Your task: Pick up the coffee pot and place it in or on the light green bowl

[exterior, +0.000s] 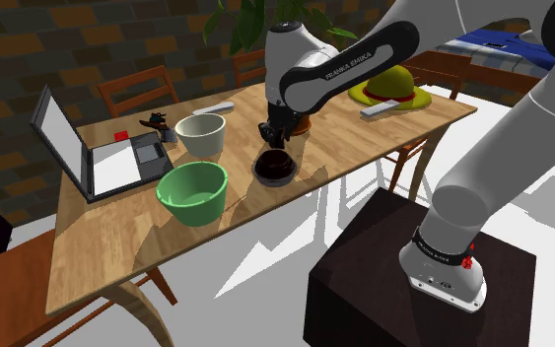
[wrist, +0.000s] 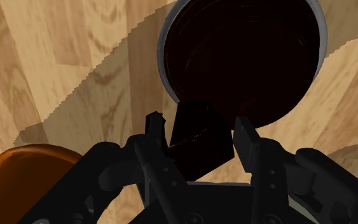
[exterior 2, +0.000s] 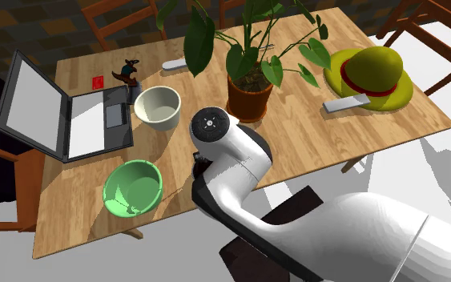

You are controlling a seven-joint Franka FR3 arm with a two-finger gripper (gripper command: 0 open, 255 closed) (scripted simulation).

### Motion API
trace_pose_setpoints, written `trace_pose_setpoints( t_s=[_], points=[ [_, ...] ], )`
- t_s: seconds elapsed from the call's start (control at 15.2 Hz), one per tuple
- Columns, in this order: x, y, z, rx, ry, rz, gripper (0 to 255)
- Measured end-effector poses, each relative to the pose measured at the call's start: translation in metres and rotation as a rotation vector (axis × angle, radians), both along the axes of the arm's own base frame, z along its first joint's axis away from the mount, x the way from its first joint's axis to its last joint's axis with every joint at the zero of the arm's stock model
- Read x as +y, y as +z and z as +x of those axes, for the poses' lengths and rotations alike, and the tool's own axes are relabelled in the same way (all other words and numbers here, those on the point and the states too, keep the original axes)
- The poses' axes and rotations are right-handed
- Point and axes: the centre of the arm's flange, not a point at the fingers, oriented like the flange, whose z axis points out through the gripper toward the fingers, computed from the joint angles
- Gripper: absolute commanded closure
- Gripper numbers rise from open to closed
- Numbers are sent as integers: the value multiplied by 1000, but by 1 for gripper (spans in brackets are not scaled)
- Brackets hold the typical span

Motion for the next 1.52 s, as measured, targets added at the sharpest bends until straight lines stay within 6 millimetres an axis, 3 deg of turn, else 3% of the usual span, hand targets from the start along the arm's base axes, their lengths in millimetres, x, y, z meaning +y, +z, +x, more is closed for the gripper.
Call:
trace_pose_setpoints(
  t_s=[0.53,1.52],
  points=[
    [0,2,0,1,0,0,255],
    [-1,79,1,2,0,0,255]
  ],
)
